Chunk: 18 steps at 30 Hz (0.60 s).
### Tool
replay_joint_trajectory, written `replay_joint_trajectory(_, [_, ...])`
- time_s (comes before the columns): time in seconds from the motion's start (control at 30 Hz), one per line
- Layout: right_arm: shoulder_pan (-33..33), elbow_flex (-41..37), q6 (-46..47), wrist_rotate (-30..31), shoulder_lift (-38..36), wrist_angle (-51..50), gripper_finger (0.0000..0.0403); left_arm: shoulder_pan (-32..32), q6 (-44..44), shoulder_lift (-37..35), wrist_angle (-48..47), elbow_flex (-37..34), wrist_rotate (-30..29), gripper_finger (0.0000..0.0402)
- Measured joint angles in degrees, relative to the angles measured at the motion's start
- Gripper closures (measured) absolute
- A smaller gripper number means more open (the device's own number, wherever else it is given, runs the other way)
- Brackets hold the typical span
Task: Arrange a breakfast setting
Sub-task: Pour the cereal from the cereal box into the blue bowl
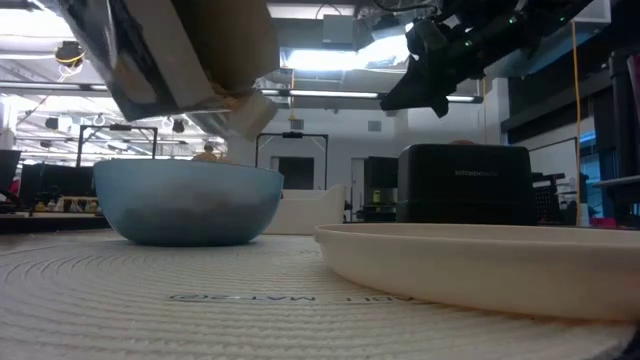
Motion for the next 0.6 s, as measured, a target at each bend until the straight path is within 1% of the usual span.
replay_joint_trajectory(0.17, [0.0, 0.0, 0.0, 0.23, 0.01, 0.01, 0.0377, 0.0, -5.14, -2.21, -0.01, 0.0, 1.03, 0.0357])
replay_joint_trajectory(0.47, [0.0, 0.0, -0.16, 3.34, 0.0, 0.01, 0.0377, 0.0, -17.4, -8.16, -0.02, 0.0, 1.03, 0.0357])
replay_joint_trajectory(0.6, [-0.15, 0.0, 2.07, 4.72, 0.01, 0.87, 0.0377, 0.0, -22.14, -10.42, 1.69, 0.0, 0.69, 0.0357])
